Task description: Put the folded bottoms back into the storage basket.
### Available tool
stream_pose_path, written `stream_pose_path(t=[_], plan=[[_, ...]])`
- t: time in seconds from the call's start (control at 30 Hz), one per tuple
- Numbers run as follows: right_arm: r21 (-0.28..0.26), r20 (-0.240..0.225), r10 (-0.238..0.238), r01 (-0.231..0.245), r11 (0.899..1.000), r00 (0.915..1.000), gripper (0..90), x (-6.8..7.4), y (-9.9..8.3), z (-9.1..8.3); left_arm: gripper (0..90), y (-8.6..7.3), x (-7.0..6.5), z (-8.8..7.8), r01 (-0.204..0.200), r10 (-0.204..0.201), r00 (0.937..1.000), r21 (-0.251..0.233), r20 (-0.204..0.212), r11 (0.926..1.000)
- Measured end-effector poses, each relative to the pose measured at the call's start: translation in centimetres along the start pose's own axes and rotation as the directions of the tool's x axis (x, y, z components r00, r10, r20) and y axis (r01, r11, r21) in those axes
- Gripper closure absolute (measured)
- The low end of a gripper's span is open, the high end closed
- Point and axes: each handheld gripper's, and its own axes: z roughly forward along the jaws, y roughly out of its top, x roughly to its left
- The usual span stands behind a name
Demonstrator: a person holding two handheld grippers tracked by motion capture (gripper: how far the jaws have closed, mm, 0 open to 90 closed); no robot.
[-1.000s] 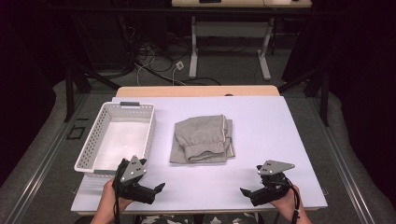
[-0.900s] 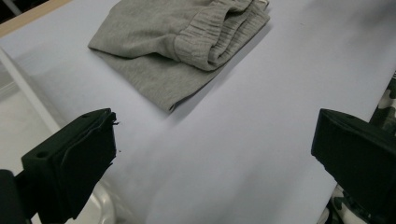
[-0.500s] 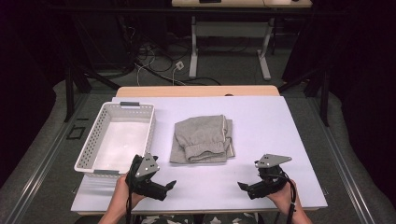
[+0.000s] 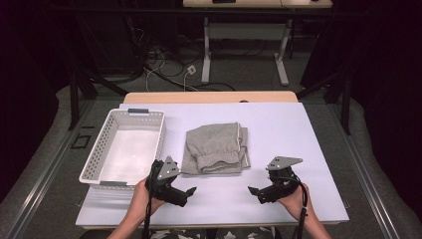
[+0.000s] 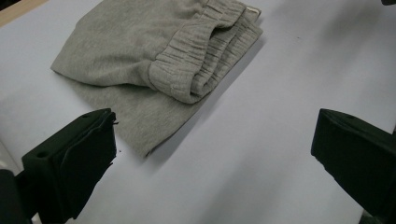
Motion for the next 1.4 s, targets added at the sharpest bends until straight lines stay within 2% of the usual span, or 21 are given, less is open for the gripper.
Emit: stream_pose_path(t=[0.17, 0.3, 0.43, 0.73, 0.9, 1.03, 1.17, 1.4], plan=[[0.008, -0.004, 0.023, -0.023, 1.000, 0.9997, 0.0, -0.3, 0.5, 0.7, 0.2, 0.6, 0.2, 1.0, 0.012, -0.012, 0.9999, 0.013, 0.004, 0.9998], [0.017, -0.009, 0.022, -0.022, 1.000, 0.9997, 0.0, -0.4, 0.9, 1.4, 0.1, 0.9, 0.4, 1.5, 0.014, -0.014, 0.9999, 0.020, 0.006, 0.9997], [0.004, -0.020, 0.032, -0.032, 0.999, 0.9993, 0.0, -0.6, 1.3, 1.7, 0.1, 1.0, 0.6, 2.0, 0.024, -0.024, 0.9997, 0.023, 0.006, 0.9994], [0.016, -0.015, 0.051, -0.051, 0.999, 0.9986, 0.0, -1.3, 1.9, 2.7, 0.1, 1.9, 1.0, 3.3, 0.032, -0.032, 0.9995, 0.035, 0.001, 0.9989], [0.025, -0.013, 0.065, -0.065, 0.998, 0.9978, 0.0, -1.6, 2.3, 3.2, 0.4, 2.2, 1.5, 3.9, 0.051, -0.051, 0.9987, 0.046, -0.004, 0.9976], [0.031, -0.005, 0.085, -0.085, 0.996, 0.9963, 0.0, -1.9, 2.7, 3.7, 0.5, 2.4, 2.3, 4.8, 0.083, -0.083, 0.9965, 0.050, -0.009, 0.9953], [0.036, 0.002, 0.098, -0.098, 0.995, 0.9952, 0.0, -2.1, 3.0, 4.0, 0.2, 2.6, 2.6, 5.2, 0.092, -0.092, 0.9957, 0.058, -0.010, 0.9940], [0.045, -0.017, 0.123, -0.122, 0.992, 0.9923, 0.0, -2.6, 3.6, 5.4, 0.2, 2.9, 3.4, 6.4, 0.111, -0.110, 0.9937, 0.079, -0.021, 0.9907]])
